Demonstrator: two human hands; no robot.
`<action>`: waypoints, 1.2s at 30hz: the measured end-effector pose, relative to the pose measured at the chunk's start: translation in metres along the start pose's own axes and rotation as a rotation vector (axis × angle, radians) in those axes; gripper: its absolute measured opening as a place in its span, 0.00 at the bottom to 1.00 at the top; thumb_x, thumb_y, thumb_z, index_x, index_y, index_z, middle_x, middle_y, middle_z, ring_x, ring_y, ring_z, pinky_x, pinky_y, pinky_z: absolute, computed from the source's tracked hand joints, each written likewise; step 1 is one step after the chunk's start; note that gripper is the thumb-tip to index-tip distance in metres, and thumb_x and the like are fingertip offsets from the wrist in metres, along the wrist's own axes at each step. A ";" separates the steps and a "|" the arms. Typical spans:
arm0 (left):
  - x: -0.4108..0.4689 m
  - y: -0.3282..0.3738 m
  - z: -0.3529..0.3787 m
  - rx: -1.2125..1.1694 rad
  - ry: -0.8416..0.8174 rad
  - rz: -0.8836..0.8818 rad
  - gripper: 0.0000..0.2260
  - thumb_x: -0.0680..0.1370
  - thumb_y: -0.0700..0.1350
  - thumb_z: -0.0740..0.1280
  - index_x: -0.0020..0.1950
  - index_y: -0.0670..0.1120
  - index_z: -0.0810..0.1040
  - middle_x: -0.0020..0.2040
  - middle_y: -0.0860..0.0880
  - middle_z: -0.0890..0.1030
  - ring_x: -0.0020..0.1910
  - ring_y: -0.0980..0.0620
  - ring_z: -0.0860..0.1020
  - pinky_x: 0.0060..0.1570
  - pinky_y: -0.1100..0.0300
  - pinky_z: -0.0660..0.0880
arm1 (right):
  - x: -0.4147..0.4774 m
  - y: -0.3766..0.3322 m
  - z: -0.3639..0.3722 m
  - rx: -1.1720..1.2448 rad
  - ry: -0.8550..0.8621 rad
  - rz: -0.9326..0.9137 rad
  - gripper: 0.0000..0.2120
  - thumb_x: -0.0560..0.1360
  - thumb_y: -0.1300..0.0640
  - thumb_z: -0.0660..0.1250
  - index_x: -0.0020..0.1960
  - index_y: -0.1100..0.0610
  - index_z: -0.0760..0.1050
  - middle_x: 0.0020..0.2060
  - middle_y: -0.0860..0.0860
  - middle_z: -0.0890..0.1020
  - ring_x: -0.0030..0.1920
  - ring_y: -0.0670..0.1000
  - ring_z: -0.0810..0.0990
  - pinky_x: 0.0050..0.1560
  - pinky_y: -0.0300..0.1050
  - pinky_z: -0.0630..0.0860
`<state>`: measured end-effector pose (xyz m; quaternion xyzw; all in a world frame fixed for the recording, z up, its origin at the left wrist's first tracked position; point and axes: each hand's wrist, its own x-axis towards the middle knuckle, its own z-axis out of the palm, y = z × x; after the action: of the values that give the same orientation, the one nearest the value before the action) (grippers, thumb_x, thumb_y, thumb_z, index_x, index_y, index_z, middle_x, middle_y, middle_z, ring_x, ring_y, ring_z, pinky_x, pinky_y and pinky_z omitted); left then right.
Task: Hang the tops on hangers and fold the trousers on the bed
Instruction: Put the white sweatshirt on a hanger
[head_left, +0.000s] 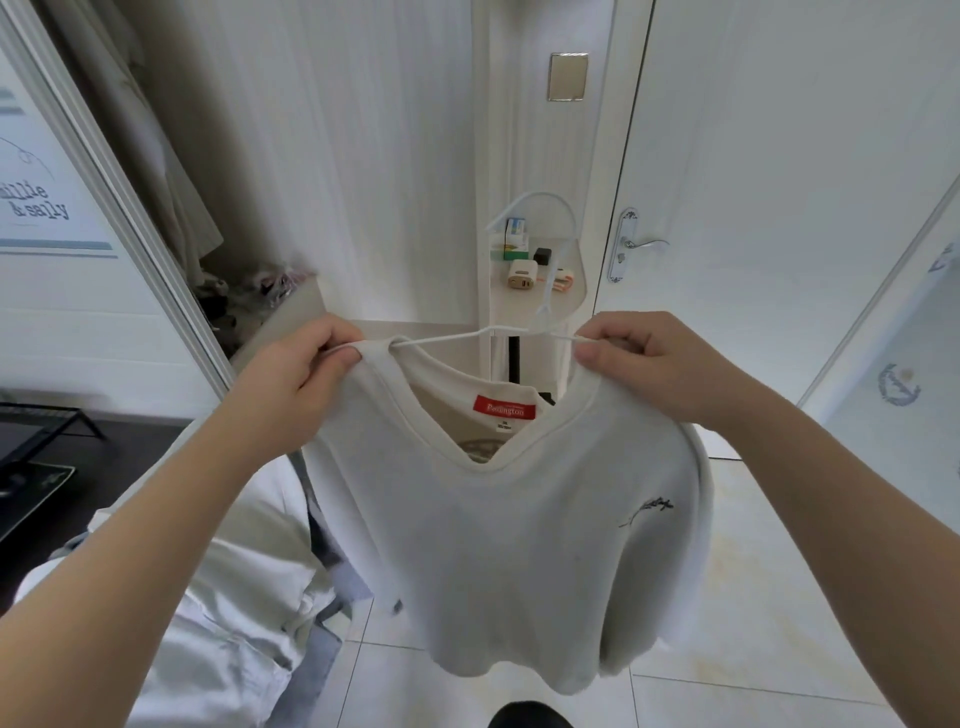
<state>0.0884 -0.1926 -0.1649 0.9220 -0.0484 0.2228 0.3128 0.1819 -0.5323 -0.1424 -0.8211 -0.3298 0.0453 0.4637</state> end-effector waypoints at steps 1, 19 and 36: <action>0.000 0.000 -0.001 0.000 0.002 -0.003 0.06 0.84 0.41 0.63 0.51 0.50 0.77 0.45 0.50 0.81 0.44 0.54 0.77 0.44 0.64 0.71 | 0.000 0.002 -0.002 0.032 -0.018 0.015 0.09 0.81 0.54 0.67 0.44 0.54 0.80 0.34 0.50 0.75 0.37 0.49 0.72 0.41 0.44 0.69; -0.014 -0.012 -0.007 -0.043 -0.013 -0.060 0.12 0.83 0.41 0.63 0.45 0.58 0.73 0.41 0.55 0.77 0.39 0.55 0.75 0.37 0.68 0.68 | -0.002 0.009 0.016 -0.162 0.028 -0.015 0.17 0.84 0.53 0.59 0.38 0.52 0.75 0.31 0.52 0.71 0.33 0.46 0.67 0.36 0.39 0.65; -0.018 -0.027 -0.005 -0.032 -0.018 -0.198 0.09 0.77 0.41 0.73 0.44 0.55 0.77 0.45 0.52 0.81 0.41 0.60 0.79 0.41 0.70 0.72 | 0.015 0.004 0.014 0.069 -0.046 -0.025 0.10 0.81 0.62 0.65 0.42 0.60 0.80 0.30 0.52 0.75 0.35 0.49 0.73 0.40 0.38 0.70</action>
<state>0.0770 -0.1688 -0.1842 0.9190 0.0366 0.1819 0.3478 0.1900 -0.5146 -0.1504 -0.7993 -0.3488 0.0695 0.4844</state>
